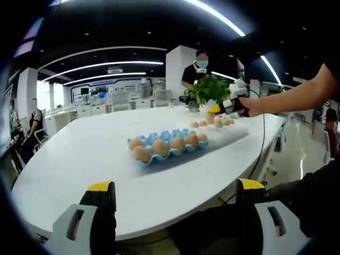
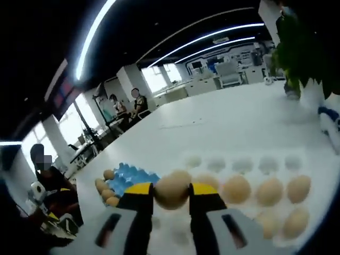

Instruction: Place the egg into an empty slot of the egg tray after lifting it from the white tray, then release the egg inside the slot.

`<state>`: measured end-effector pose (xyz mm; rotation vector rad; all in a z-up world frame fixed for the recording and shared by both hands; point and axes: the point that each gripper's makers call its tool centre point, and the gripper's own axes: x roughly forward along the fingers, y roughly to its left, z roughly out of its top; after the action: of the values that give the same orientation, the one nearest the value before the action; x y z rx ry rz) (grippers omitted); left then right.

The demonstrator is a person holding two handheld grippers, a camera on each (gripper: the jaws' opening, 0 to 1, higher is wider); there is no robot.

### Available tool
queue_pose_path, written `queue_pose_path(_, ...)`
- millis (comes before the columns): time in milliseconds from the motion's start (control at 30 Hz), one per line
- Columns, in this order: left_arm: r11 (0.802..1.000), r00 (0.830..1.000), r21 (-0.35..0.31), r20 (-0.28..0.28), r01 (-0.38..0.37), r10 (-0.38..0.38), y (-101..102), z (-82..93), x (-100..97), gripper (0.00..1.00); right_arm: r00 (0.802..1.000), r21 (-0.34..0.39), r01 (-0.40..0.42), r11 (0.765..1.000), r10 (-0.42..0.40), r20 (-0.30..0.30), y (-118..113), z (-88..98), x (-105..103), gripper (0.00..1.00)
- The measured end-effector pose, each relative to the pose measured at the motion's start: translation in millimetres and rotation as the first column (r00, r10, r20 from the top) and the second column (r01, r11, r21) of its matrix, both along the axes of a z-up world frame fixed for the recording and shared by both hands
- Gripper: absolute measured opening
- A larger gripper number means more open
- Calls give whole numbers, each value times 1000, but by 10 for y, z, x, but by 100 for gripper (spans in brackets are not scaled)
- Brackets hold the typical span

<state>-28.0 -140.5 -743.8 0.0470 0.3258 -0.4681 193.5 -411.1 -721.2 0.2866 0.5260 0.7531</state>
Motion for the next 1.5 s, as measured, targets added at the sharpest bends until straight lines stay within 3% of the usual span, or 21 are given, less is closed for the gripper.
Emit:
queue_pose_path(167, 1000, 1000, 0, -3, -10, 10, 43, -20, 5, 95, 999, 47, -35, 998, 36, -34, 234, -18, -1, 26)
queue_pose_path(300, 1000, 1000, -2, -3, -17, 17, 81, -21, 16, 95, 993, 124, -60, 990, 72, -93, 551, -45, -2, 26)
queue_pose_path(600, 1000, 1000, 2, -1, -23, 23, 123, -25, -2, 95, 985, 197, -99, 975, 124, -120, 1136, -51, 133, 26)
queue_pose_path(967, 999, 999, -9, 10, -33, 33, 138, 1, -32, 95, 974, 188, -139, 972, 169, -150, 1853, -126, 29, 26)
queue_pose_path(1067, 999, 999, -9, 9, -37, 37, 157, -9, -44, 95, 968, 117, -195, 974, 210, -137, 2011, -194, -33, 26)
queue_pose_path(1133, 999, 999, -13, 11, -42, 42, 177, -9, -50, 95, 966, 21, -229, 973, 230, -120, 2083, -291, -34, 26)
queue_pose_path(1233, 999, 999, -15, 8, -48, 48, 202, -23, -58, 95, 955, -157, -295, 942, 290, -53, 2197, -404, -62, 26)
queue_pose_path(1333, 998, 999, -17, 9, -53, 53, 215, -25, -73, 95, 943, -176, -332, 927, 326, -60, 2320, -404, -123, 26)
queue_pose_path(1500, 998, 998, -18, 4, -58, 58, 228, -54, -107, 95, 918, -370, -378, 849, 395, -31, 2378, -534, -163, 26)
